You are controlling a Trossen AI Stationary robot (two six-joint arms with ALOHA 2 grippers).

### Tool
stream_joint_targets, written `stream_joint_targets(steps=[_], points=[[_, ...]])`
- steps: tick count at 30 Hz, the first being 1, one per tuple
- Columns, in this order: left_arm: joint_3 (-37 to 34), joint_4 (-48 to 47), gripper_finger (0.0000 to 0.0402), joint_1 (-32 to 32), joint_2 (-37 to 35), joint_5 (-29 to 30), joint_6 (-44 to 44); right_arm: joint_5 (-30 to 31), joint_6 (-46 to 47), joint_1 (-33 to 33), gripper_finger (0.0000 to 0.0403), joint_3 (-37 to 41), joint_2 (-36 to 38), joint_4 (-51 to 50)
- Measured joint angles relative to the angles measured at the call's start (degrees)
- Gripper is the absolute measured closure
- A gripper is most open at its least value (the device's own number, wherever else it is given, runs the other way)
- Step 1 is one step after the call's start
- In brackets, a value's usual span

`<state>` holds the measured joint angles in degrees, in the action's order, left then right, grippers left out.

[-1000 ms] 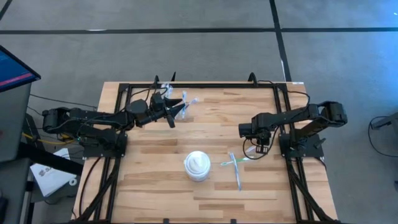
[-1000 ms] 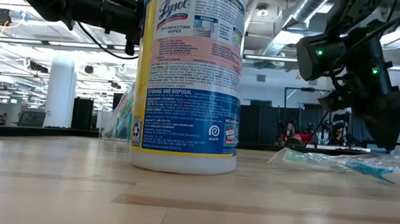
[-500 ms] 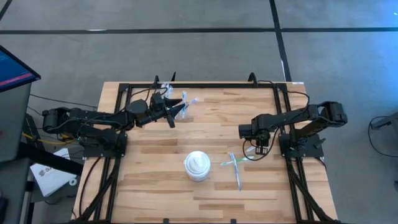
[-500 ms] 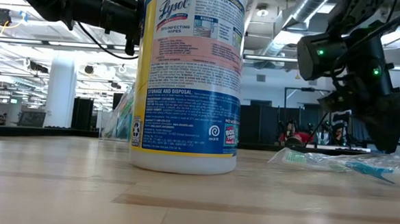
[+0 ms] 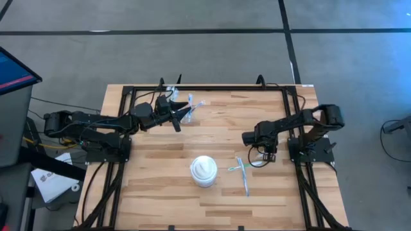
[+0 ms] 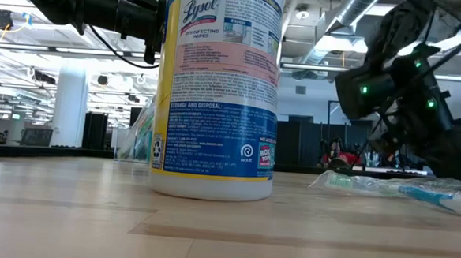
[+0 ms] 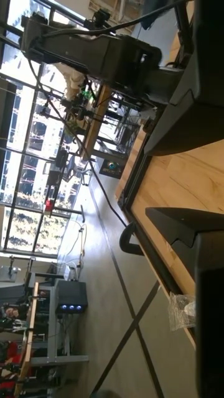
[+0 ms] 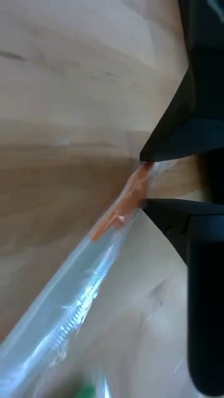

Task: Pick & Place toothbrushing station
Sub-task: Put the orange toothbrush into the transparent organizer

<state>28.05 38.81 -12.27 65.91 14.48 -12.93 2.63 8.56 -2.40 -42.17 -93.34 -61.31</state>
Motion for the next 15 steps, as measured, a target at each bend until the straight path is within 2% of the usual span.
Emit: stream_joint_targets(steps=[5, 12, 15], points=[[0.0, 0.0, 0.0261, 0.0, 0.0, 0.0, 0.0, 0.0, 0.0, 0.2, 0.0313, -0.3, -3.5, -0.7], [0.0, 0.0, 0.0261, 0.0, 0.0, 0.0, 0.0, -1.1, -0.2, 0.2, 0.0390, -1.3, -3.2, -0.3], [0.0, 0.0, 0.0261, 0.0, 0.0, 0.0, 0.0, -0.9, 0.0, 0.1, 0.0385, -2.1, -1.7, 1.9]])
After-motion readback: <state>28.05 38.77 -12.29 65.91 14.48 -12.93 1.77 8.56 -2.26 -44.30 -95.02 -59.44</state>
